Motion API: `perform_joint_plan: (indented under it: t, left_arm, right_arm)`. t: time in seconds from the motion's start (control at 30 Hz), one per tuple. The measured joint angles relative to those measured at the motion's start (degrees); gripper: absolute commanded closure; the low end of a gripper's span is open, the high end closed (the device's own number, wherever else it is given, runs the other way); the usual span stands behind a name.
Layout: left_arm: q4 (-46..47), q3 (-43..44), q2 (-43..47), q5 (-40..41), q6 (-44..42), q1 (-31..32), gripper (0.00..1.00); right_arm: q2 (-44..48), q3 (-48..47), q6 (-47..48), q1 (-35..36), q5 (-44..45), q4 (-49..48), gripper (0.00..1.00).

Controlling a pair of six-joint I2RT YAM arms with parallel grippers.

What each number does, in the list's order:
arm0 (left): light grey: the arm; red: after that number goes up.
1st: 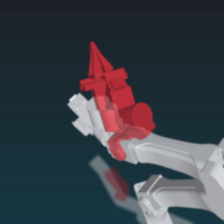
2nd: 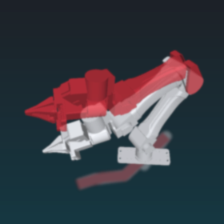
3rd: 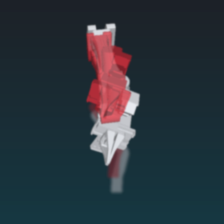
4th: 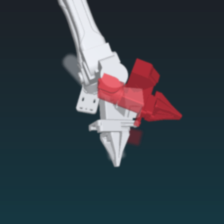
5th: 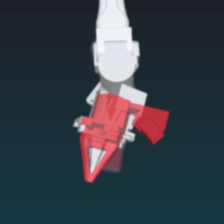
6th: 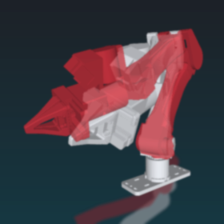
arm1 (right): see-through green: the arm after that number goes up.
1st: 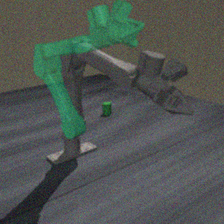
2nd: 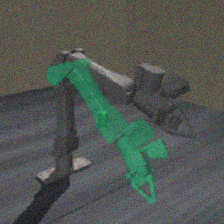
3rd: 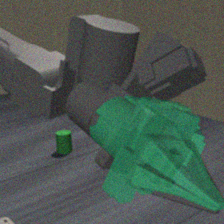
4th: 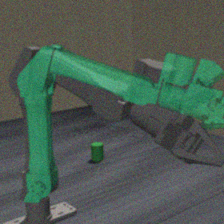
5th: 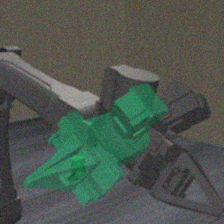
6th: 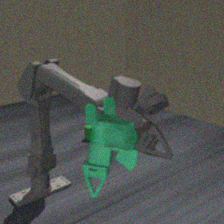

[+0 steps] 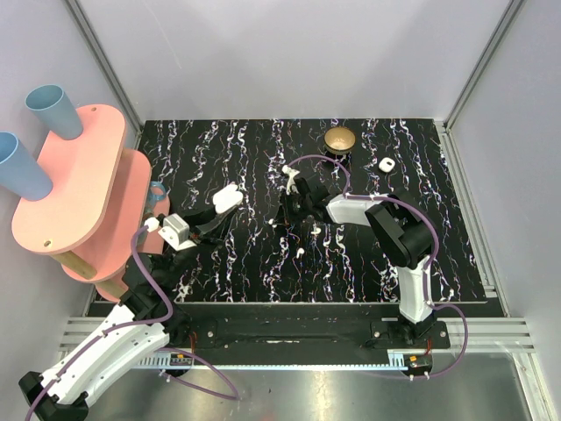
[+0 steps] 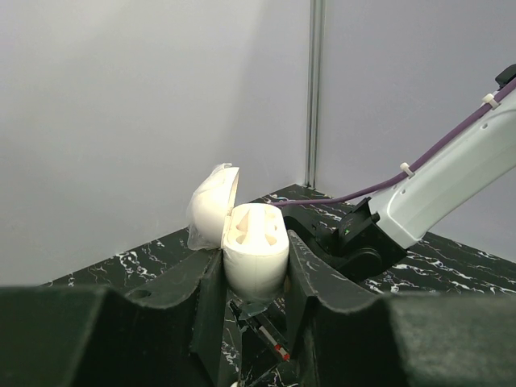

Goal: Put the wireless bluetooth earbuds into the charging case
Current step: Pick up the right earbud from the center of the board.

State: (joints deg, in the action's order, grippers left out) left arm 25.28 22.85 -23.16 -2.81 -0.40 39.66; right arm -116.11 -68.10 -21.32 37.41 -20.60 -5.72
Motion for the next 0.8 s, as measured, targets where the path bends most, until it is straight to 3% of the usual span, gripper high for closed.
perform_joint_plan:
  t: [0.5, 0.8]
  left_arm:
    - [-0.3, 0.0, 0.3, 0.1, 0.0, 0.0, 0.94]
    - [-0.5, 0.0, -0.3, 0.1, 0.0, 0.0, 0.96]
  right_arm:
    - [0.8, 0.3, 0.0, 0.0, -2.6, -0.1, 0.96]
    - [12.5, 3.1, 2.3, 0.0, -2.8, 1.2, 1.00]
